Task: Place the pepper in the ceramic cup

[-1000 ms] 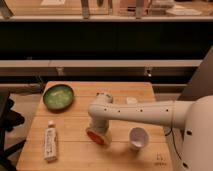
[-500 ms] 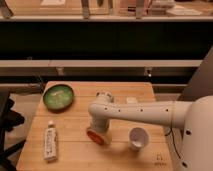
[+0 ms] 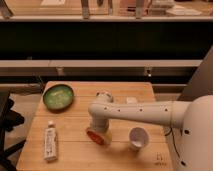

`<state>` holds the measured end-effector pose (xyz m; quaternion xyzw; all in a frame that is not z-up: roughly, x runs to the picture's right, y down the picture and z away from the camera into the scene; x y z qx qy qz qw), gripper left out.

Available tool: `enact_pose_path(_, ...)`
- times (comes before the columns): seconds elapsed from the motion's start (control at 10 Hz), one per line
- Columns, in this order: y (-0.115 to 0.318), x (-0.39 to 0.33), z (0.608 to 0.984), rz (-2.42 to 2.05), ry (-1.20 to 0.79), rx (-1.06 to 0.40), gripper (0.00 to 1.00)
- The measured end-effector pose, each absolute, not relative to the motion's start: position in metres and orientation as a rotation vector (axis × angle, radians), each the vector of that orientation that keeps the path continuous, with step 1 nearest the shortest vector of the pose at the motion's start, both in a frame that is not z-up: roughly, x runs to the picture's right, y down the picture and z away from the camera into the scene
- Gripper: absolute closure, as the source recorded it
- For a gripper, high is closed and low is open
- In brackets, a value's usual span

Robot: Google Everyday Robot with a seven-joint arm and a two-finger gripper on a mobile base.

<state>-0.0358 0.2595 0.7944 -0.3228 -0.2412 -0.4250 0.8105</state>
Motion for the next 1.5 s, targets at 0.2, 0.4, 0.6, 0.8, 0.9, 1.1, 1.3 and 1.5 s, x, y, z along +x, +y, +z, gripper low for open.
enact_pose_path(0.2, 0.2592, -0.0359, 0.7955, -0.913, -0.519, -0.691, 0.20)
enact_pose_path(0.4, 0.2591, -0.0358, 0.7972, -0.916, -0.524, -0.692, 0.20)
enact_pose_path(0.6, 0.2584, -0.0363, 0.7982, -0.915, -0.528, -0.694, 0.20)
enact_pose_path(0.8, 0.2565, -0.0365, 0.7991, -0.914, -0.533, -0.692, 0.20)
enact_pose_path(0.9, 0.2561, -0.0354, 0.8000, -0.915, -0.535, -0.692, 0.20)
enact_pose_path(1.1, 0.2560, -0.0356, 0.8007, -0.915, -0.539, -0.692, 0.20)
enact_pose_path(1.3, 0.2551, -0.0381, 0.8014, -0.916, -0.544, -0.691, 0.20)
enact_pose_path(1.5, 0.2544, -0.0383, 0.8020, -0.914, -0.547, -0.690, 0.20)
